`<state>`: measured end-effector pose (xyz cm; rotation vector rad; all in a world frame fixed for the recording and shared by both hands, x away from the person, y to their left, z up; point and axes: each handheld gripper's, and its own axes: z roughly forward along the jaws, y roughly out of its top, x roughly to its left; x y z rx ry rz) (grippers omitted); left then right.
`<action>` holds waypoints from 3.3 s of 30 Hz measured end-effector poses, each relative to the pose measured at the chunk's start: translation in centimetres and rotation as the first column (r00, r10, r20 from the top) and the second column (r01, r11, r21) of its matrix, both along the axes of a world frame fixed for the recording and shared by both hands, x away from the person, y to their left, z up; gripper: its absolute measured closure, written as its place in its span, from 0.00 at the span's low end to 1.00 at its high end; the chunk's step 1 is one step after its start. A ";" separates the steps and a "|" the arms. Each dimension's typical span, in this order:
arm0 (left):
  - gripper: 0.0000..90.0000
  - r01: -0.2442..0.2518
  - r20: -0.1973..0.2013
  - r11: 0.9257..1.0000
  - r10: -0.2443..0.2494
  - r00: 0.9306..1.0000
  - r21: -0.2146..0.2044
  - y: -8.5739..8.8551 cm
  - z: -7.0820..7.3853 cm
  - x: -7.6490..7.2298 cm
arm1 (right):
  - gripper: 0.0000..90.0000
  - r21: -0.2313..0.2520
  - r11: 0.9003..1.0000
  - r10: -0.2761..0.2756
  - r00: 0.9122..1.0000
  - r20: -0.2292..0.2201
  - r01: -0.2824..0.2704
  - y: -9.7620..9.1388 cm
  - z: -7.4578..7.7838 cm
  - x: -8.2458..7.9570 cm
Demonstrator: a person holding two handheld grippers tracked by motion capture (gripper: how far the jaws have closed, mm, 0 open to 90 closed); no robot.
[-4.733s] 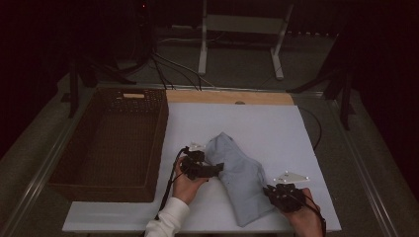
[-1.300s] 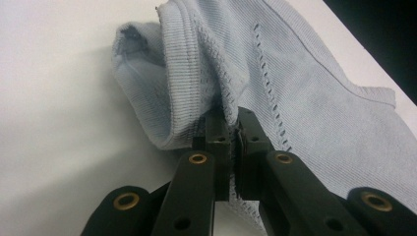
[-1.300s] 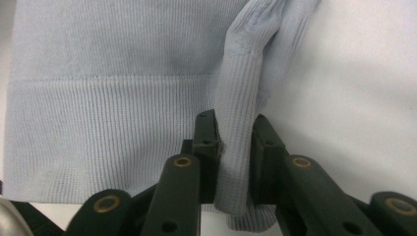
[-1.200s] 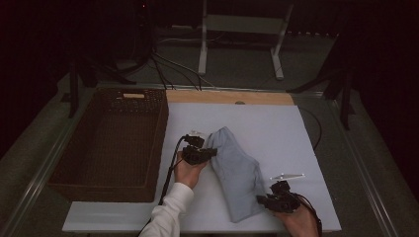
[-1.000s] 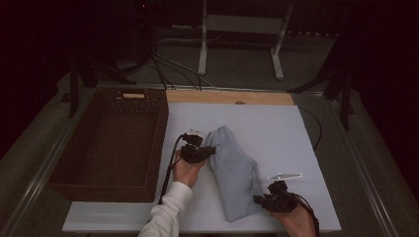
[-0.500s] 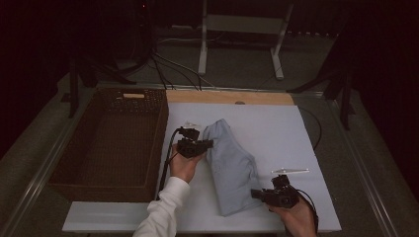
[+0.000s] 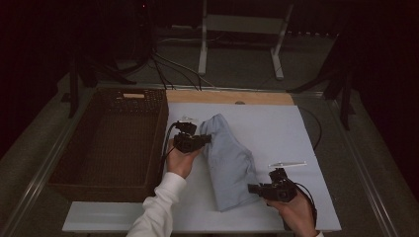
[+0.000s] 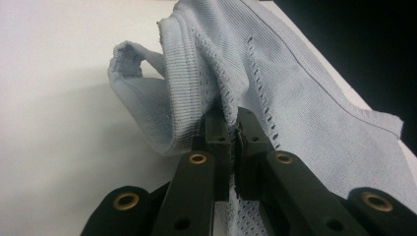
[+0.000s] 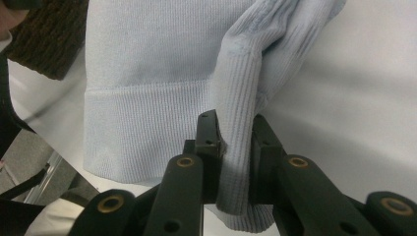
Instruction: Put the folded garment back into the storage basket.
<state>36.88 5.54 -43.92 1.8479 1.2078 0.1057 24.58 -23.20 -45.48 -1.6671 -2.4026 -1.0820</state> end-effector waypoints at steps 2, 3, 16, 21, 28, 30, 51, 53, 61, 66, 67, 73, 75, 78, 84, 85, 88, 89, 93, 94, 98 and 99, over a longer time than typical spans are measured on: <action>0.97 0.001 0.004 1.000 -0.001 1.000 0.002 0.1 0.5 0.1 | 0.88 0.002 1.000 0.003 1.000 -0.001 -0.003 0.1 0.3 0.2; 0.97 0.001 0.006 1.000 -0.001 1.000 -0.001 0.2 0.7 0.1 | 0.88 0.007 1.000 0.005 1.000 -0.002 -0.005 0.2 0.5 0.3; 0.97 0.011 0.016 1.000 -0.011 1.000 0.011 1.0 3.1 0.8 | 0.88 0.025 1.000 0.018 1.000 0.025 -0.019 1.0 2.0 1.0; 0.97 0.016 0.007 1.000 -0.016 1.000 -0.005 1.6 3.4 1.2 | 0.88 0.029 0.999 0.023 0.999 0.026 -0.023 1.3 2.4 1.3; 0.97 0.025 0.000 0.999 -0.025 1.000 -0.029 2.2 3.8 1.5 | 0.88 0.026 0.999 0.032 0.999 0.020 -0.032 1.9 2.8 1.8; 0.97 0.024 0.000 0.999 -0.024 1.000 -0.032 2.4 3.9 1.6 | 0.88 0.026 0.999 0.036 0.999 0.022 -0.037 2.1 3.0 1.9; 0.97 0.018 0.015 0.999 -0.017 1.000 -0.046 3.1 5.6 1.3 | 0.88 0.033 0.998 0.061 0.998 0.035 -0.062 3.7 3.8 2.7; 0.97 0.016 0.021 0.999 -0.015 1.000 -0.044 3.1 5.9 1.1 | 0.88 0.034 0.997 0.062 0.997 0.039 -0.063 3.7 3.9 2.7; 0.97 0.003 0.024 0.999 -0.003 1.000 -0.032 3.5 6.5 1.1 | 0.88 0.045 0.997 0.066 0.997 0.044 -0.068 4.1 4.2 2.9; 0.97 -0.001 0.032 1.000 0.002 0.999 -0.031 3.8 7.0 1.1 | 0.88 0.050 0.996 0.069 0.996 0.053 -0.072 4.4 4.5 3.1; 0.97 -0.004 0.034 0.999 0.005 0.999 -0.033 3.9 7.0 1.2 | 0.88 0.051 0.996 0.070 0.996 0.052 -0.073 4.5 4.6 3.1; 0.97 -0.008 0.039 0.999 0.010 0.999 -0.039 4.4 7.1 1.3 | 0.88 0.054 0.996 0.072 0.996 0.060 -0.075 4.9 4.8 3.3; 0.97 -0.009 0.041 0.999 0.010 0.999 -0.042 4.5 7.1 1.4 | 0.88 0.057 0.996 0.072 0.996 0.058 -0.075 5.0 4.8 3.4; 0.97 -0.011 0.041 0.999 0.012 0.999 -0.044 4.7 7.2 1.4 | 0.88 0.061 0.995 0.075 0.995 0.059 -0.078 5.2 4.9 3.5; 0.97 -0.019 0.040 0.999 0.021 0.999 -0.051 5.2 7.4 1.6 | 0.88 0.072 0.994 0.083 0.995 0.059 -0.087 5.7 5.1 3.8; 0.97 -0.021 0.040 0.999 0.023 0.999 -0.050 5.3 7.4 1.7 | 0.88 0.074 0.993 0.083 0.995 0.059 -0.088 5.8 5.1 3.8; 0.97 -0.026 0.042 0.998 0.028 0.999 -0.048 5.5 7.4 1.8 | 0.88 0.079 0.993 0.085 0.995 0.059 -0.090 6.1 5.3 3.9; 0.97 -0.027 0.041 0.998 0.029 0.999 -0.048 5.6 7.5 1.8 | 0.88 0.082 0.992 0.086 0.994 0.061 -0.090 6.2 5.3 3.9; 0.97 -0.033 0.043 0.998 0.035 0.998 -0.047 6.0 7.6 1.9 | 0.88 0.085 0.992 0.089 0.994 0.062 -0.094 6.4 5.5 4.1; 0.97 -0.035 0.045 0.998 0.037 0.998 -0.049 6.1 7.7 1.9 | 0.88 0.084 0.992 0.089 0.994 0.063 -0.094 6.5 5.5 4.1; 0.97 -0.042 0.048 0.998 0.044 0.998 -0.051 6.6 7.9 2.0 | 0.88 0.089 0.991 0.092 0.993 0.068 -0.098 6.9 5.8 4.3; 0.97 -0.043 0.050 0.998 0.045 0.998 -0.051 6.7 7.9 2.0 | 0.88 0.089 0.991 0.093 0.993 0.070 -0.099 7.0 5.8 4.4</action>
